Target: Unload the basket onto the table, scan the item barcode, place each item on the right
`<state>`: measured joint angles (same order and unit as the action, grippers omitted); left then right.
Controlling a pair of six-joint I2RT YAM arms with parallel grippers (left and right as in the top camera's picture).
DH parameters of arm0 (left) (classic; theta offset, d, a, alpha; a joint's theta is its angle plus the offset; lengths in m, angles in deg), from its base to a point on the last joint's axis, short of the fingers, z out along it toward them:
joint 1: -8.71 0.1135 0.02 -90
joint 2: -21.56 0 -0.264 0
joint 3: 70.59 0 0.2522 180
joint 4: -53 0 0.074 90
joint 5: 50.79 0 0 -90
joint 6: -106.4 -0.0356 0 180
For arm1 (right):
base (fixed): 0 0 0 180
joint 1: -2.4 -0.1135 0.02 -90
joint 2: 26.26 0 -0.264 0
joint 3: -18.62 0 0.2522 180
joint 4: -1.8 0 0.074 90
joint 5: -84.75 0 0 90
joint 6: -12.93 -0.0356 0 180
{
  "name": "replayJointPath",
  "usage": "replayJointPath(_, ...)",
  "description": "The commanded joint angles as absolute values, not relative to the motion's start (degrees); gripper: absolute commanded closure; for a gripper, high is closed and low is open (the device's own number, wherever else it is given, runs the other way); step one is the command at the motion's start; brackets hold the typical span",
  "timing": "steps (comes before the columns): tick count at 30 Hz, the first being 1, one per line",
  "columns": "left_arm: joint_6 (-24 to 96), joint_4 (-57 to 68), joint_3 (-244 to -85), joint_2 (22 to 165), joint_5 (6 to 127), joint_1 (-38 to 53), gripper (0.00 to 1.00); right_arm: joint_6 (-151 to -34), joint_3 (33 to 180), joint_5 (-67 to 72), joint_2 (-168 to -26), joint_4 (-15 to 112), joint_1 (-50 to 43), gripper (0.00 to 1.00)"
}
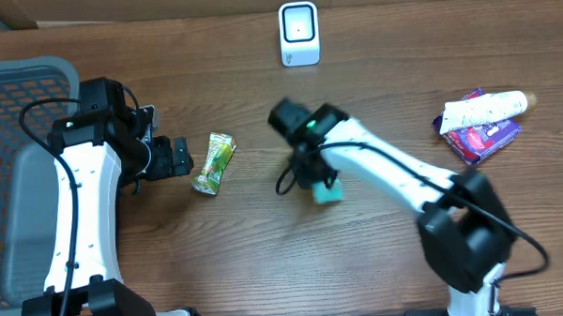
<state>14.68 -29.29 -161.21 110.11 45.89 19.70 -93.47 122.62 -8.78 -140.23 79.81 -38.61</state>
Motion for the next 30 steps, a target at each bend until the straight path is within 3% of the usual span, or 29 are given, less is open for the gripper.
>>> replayJointPath(1, 13.8, -29.3, -161.6, 110.4, 46.3, 19.9, 0.0, -88.5, 124.6, 20.5, -135.1, 74.5, -33.0, 0.96)
replayJointPath(5, 13.8, -29.3, -161.6, 110.4, 46.3, 19.9, 0.0, -85.5, 122.3, 41.4, -136.8, 68.2, -26.9, 0.96)
replayJointPath(9, 13.8, -29.3, -161.6, 110.4, 46.3, 19.9, 0.01, -85.5, 120.7, 45.8, -139.0, 67.2, -23.2, 0.96)
replayJointPath(22, 13.8, -29.3, -161.6, 110.4, 46.3, 19.9, 0.0, -87.7, 117.1, 43.4, -146.5, 65.1, -21.6, 0.96)
replayJointPath(30, 13.8, -29.3, -161.6, 110.4, 46.3, 19.9, 0.0, -91.1, 117.1, 26.1, -146.5, 68.4, -20.4, 0.87)
